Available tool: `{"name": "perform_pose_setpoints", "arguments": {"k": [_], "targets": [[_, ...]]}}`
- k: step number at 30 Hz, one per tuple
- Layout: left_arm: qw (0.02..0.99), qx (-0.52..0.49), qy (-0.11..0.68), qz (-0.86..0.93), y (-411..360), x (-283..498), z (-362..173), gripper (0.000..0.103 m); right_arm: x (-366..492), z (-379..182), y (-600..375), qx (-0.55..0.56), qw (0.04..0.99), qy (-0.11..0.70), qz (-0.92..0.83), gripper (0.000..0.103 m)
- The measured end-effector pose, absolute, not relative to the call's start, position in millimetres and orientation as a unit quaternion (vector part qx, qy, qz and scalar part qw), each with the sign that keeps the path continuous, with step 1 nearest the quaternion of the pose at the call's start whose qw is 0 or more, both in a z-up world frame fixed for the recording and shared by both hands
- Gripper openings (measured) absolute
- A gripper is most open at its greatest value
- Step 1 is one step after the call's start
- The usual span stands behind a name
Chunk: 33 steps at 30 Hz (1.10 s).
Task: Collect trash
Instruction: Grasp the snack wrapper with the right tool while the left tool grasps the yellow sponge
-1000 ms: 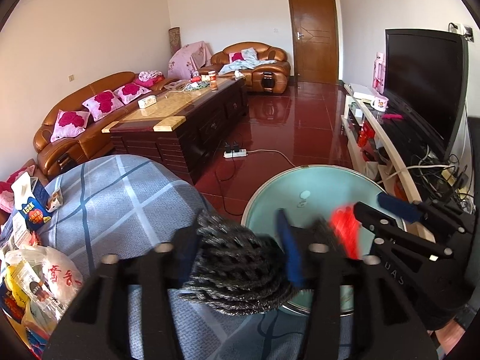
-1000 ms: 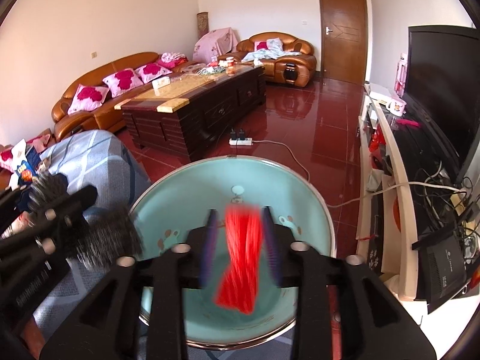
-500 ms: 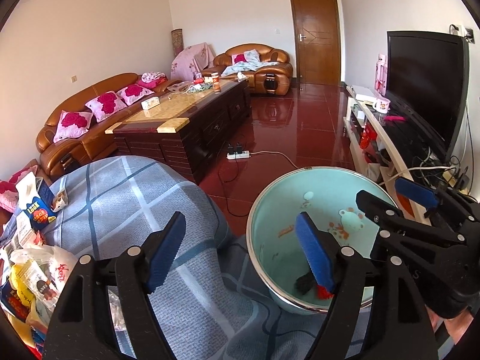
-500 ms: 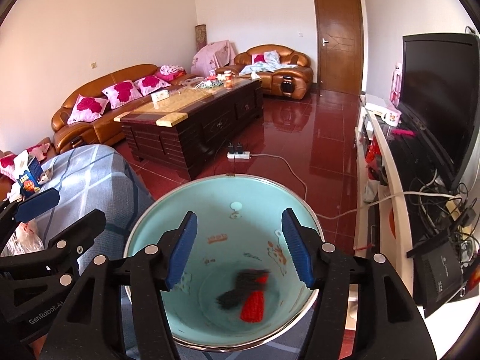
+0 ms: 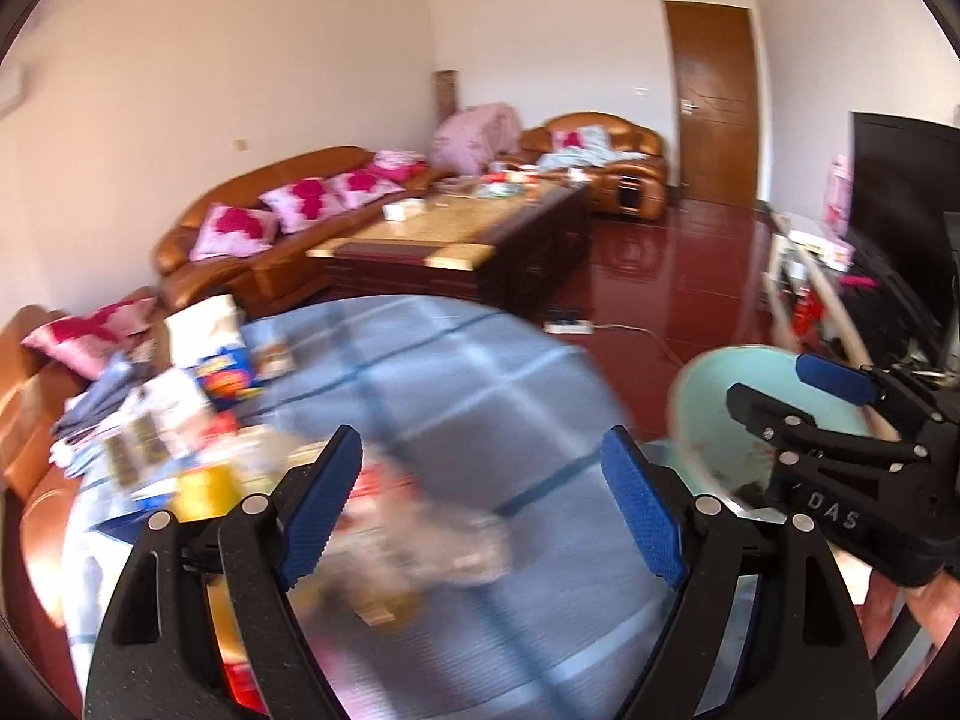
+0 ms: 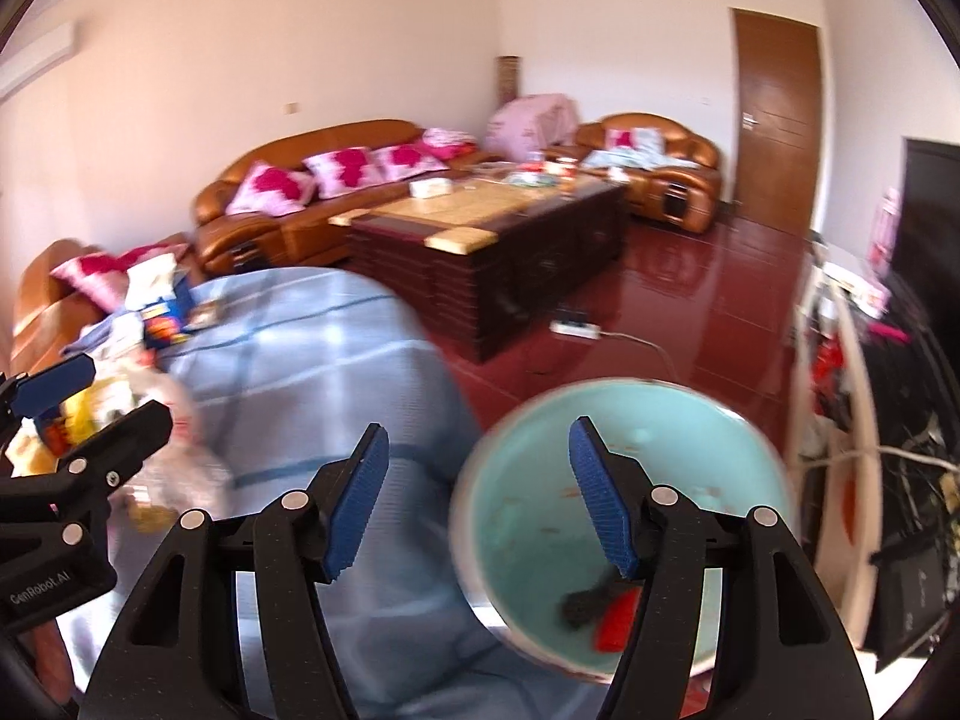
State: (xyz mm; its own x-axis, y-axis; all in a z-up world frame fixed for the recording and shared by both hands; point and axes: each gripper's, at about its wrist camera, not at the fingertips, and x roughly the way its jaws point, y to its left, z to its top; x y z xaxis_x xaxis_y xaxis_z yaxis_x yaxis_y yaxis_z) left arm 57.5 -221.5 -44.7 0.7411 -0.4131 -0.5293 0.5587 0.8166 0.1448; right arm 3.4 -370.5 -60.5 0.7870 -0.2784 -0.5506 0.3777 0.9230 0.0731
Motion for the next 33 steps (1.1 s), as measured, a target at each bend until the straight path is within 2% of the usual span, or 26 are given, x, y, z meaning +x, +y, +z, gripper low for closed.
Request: {"name": "perform_pose_setpoints", "arguments": {"k": [5, 11, 18, 24, 27, 28, 33], "targets": [[0.948, 0.142, 0.228, -0.174, -142.8, 60.8, -39.3, 0.084, 29.1, -56.0, -319.9, 0.072, 0.952, 0.273, -0.117, 0.062], [0.959, 0.102, 0.246, -0.095, -60.5, 70.9, -40.2, 0.084, 54.7, -66.4, -263.0, 0.052, 0.957, 0.280, -0.052, 0.062], [0.958, 0.075, 0.273, -0.048, -14.0, 75.0, -62.9, 0.084, 71.4, -78.3, -221.5, 0.028, 0.957, 0.289, -0.011, 0.062], [0.959, 0.051, 0.271, -0.063, -14.2, 75.8, -58.4, 0.084, 83.7, -90.5, -210.1, 0.021, 0.951, 0.308, -0.007, 0.061], [0.956, 0.052, 0.277, -0.074, -19.5, 76.4, -61.2, 0.084, 89.7, -96.2, -211.1, 0.020, 0.946, 0.325, -0.001, 0.045], [0.956, 0.049, 0.280, -0.074, -18.7, 76.8, -62.3, 0.084, 90.8, -98.0, -210.5, 0.019, 0.944, 0.330, 0.002, 0.033], [0.956, 0.044, 0.281, -0.076, -17.6, 75.3, -61.6, 0.084, 88.4, -98.1, -205.1, 0.014, 0.944, 0.329, 0.021, 0.029]]}}
